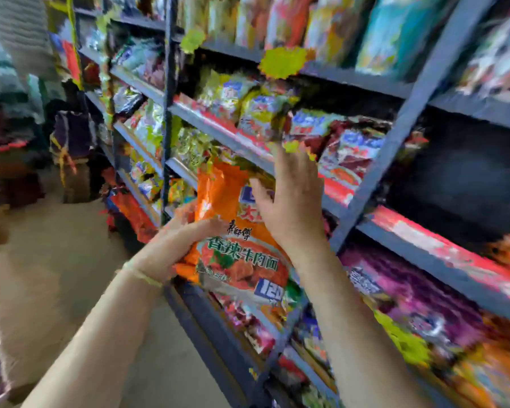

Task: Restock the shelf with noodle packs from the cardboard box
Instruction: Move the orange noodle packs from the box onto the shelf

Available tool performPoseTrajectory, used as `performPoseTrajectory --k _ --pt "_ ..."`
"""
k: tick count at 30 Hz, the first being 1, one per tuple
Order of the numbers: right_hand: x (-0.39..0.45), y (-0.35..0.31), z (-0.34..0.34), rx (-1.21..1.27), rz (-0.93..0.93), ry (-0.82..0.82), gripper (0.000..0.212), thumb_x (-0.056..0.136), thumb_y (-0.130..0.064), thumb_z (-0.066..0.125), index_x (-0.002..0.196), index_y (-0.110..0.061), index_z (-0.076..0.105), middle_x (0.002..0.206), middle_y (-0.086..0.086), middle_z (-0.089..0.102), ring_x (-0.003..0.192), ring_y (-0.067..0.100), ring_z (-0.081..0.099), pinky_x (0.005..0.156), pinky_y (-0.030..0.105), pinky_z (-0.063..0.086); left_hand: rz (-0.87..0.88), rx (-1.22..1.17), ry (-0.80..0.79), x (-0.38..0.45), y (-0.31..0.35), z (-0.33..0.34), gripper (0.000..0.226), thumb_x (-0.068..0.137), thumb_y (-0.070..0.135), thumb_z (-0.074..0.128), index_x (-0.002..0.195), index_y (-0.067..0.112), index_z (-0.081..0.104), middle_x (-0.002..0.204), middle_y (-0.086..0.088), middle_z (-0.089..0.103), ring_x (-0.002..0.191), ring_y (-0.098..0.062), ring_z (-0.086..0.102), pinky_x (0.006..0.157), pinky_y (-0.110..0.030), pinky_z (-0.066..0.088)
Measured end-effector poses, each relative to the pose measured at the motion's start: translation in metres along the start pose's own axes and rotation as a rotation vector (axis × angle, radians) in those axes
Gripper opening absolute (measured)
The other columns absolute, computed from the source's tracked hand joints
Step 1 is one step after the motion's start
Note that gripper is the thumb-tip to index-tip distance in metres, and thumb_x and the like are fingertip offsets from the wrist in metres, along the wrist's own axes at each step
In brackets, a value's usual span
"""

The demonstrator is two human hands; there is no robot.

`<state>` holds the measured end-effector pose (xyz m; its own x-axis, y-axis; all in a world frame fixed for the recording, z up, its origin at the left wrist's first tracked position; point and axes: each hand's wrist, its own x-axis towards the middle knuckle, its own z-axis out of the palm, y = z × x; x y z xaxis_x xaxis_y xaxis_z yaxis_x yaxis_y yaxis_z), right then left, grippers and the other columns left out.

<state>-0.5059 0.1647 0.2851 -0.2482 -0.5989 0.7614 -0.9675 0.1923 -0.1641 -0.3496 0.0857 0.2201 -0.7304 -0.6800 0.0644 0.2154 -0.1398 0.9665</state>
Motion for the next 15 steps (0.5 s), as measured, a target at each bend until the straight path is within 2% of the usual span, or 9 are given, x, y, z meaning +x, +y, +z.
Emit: performPoseTrajectory --k 1,2,3,5,7,8,10,13,15 --pt "-0.011 0.027 -0.029 0.005 0.085 0.061 0.055 0.091 -0.04 0.06 0.138 -0.013 0.048 0.118 0.012 0.055 0.116 0.034 0.047 0.093 0.048 0.041 0.003 -0.014 0.054 0.003 0.003 0.03 0.037 0.076 0.023 0.079 0.102 0.007 0.058 0.065 -0.009 0.071 0.058 -0.022 0.068 0.054 -0.028 0.054" --pt "-0.022 0.053 -0.058 0.043 0.159 0.104 0.058 0.089 -0.043 0.061 0.135 -0.01 0.049 0.117 0.012 0.055 0.114 0.033 0.049 0.094 0.047 0.043 -0.007 0.017 0.049 0.006 0.004 0.063 0.034 0.082 0.027 0.076 0.096 0.004 0.056 0.052 -0.006 0.063 0.045 -0.017 0.062 0.045 -0.022 0.049" --pt "-0.035 0.076 -0.087 0.118 0.235 0.117 0.057 0.087 -0.047 0.062 0.129 -0.009 0.05 0.114 0.01 0.056 0.109 0.03 0.052 0.092 0.044 0.045 0.018 -0.003 0.031 0.007 0.008 0.1 0.048 0.08 0.037 0.078 0.1 0.0 0.056 0.056 -0.01 0.063 0.048 -0.019 0.062 0.049 -0.024 0.051" --pt "-0.06 0.112 -0.141 0.328 0.43 0.045 0.051 0.084 -0.054 0.068 0.114 -0.018 0.05 0.109 0.002 0.058 0.099 0.018 0.058 0.08 0.027 0.048 0.095 -0.097 -0.031 0.012 0.007 0.169 0.075 0.062 0.044 0.083 0.12 0.003 0.058 0.09 -0.015 0.072 0.078 -0.031 0.071 0.07 -0.041 0.057" --pt "-0.082 0.142 -0.186 0.456 0.572 0.009 0.049 0.08 -0.055 0.073 0.104 -0.02 0.05 0.099 -0.006 0.062 0.085 0.003 0.06 0.065 0.012 0.043 0.189 -0.134 -0.084 0.011 0.002 0.227 0.062 0.054 0.038 0.078 0.112 0.019 0.062 0.092 -0.002 0.077 0.082 -0.022 0.074 0.069 -0.037 0.059" --pt "-0.092 0.157 -0.206 0.476 0.593 0.036 0.049 0.079 -0.054 0.075 0.103 -0.019 0.051 0.093 -0.009 0.063 0.078 -0.001 0.06 0.062 0.012 0.042 0.231 -0.114 -0.102 0.007 0.0 0.256 0.052 0.056 0.032 0.078 0.105 0.024 0.063 0.087 0.004 0.077 0.079 -0.016 0.075 0.066 -0.032 0.059" --pt "-0.108 0.182 -0.24 0.47 0.619 0.11 0.055 0.077 -0.055 0.076 0.109 -0.017 0.052 0.092 -0.008 0.067 0.079 0.001 0.063 0.068 0.019 0.048 0.281 -0.101 -0.143 -0.001 -0.007 0.306 0.046 0.062 0.021 0.082 0.104 0.024 0.063 0.089 0.006 0.078 0.081 -0.014 0.074 0.068 -0.029 0.06" --pt "-0.13 0.215 -0.276 0.447 0.719 0.188 0.083 0.072 -0.064 0.076 0.131 -0.015 0.044 0.117 -0.01 0.062 0.108 0.009 0.059 0.088 0.03 0.046 0.249 -0.092 -0.149 -0.007 -0.013 0.36 0.059 0.064 0.047 0.08 0.115 0.023 0.064 0.11 -0.006 0.075 0.1 -0.026 0.072 0.087 -0.045 0.058" --pt "-0.144 0.234 -0.294 0.458 0.757 0.215 0.097 0.067 -0.071 0.075 0.139 -0.018 0.038 0.13 -0.01 0.058 0.12 0.011 0.055 0.099 0.035 0.045 0.222 -0.078 -0.156 -0.008 -0.017 0.386 0.063 0.065 0.057 0.081 0.115 0.021 0.064 0.111 -0.008 0.074 0.096 -0.021 0.072 0.085 -0.041 0.059"
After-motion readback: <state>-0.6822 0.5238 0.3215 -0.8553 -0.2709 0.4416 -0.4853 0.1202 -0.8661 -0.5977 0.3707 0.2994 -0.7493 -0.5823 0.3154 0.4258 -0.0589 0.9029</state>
